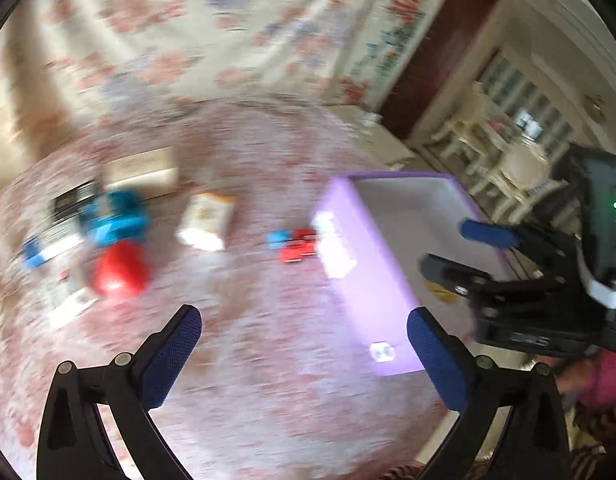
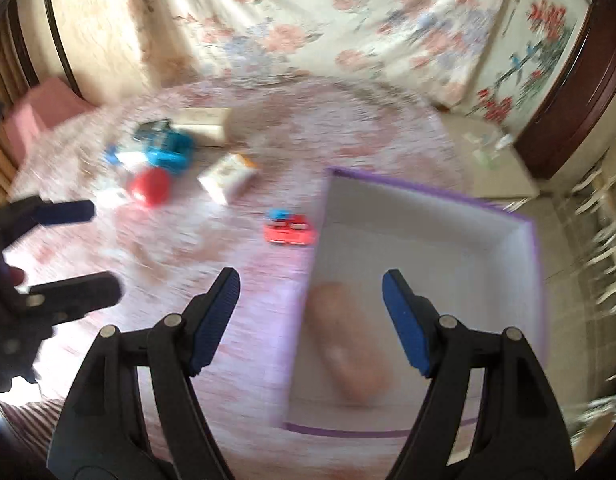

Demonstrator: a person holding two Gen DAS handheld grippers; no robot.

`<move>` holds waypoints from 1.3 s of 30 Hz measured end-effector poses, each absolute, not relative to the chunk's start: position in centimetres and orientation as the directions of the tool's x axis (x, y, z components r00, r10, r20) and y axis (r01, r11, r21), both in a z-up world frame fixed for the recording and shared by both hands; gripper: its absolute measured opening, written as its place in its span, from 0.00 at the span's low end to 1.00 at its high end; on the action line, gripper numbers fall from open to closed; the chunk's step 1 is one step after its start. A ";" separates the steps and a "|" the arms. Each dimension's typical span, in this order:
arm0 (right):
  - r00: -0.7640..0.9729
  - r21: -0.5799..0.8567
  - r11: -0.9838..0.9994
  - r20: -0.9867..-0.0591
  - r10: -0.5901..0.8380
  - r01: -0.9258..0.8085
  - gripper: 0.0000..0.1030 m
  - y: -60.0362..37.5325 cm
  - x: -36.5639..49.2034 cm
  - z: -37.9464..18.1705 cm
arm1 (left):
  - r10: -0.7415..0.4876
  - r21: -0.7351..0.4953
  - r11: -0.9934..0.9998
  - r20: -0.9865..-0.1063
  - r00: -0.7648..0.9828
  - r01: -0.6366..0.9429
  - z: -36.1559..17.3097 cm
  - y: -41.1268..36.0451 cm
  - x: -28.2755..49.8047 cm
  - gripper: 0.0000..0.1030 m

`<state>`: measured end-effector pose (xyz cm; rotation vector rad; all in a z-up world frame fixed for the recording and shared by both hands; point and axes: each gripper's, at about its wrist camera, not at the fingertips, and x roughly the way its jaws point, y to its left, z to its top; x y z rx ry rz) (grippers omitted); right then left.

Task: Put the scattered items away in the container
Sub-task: 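Withdraw both tools from the box toward the red toy car and boxes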

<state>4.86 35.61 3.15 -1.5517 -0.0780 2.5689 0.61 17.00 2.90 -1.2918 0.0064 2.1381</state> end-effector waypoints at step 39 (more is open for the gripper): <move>-0.203 -0.334 -0.855 -0.877 0.436 -0.397 0.76 29.4 -10.6 -10.9 | 0.249 -0.145 -0.939 -0.912 -0.326 -0.312 -6.1 1.3 -5.6 1.00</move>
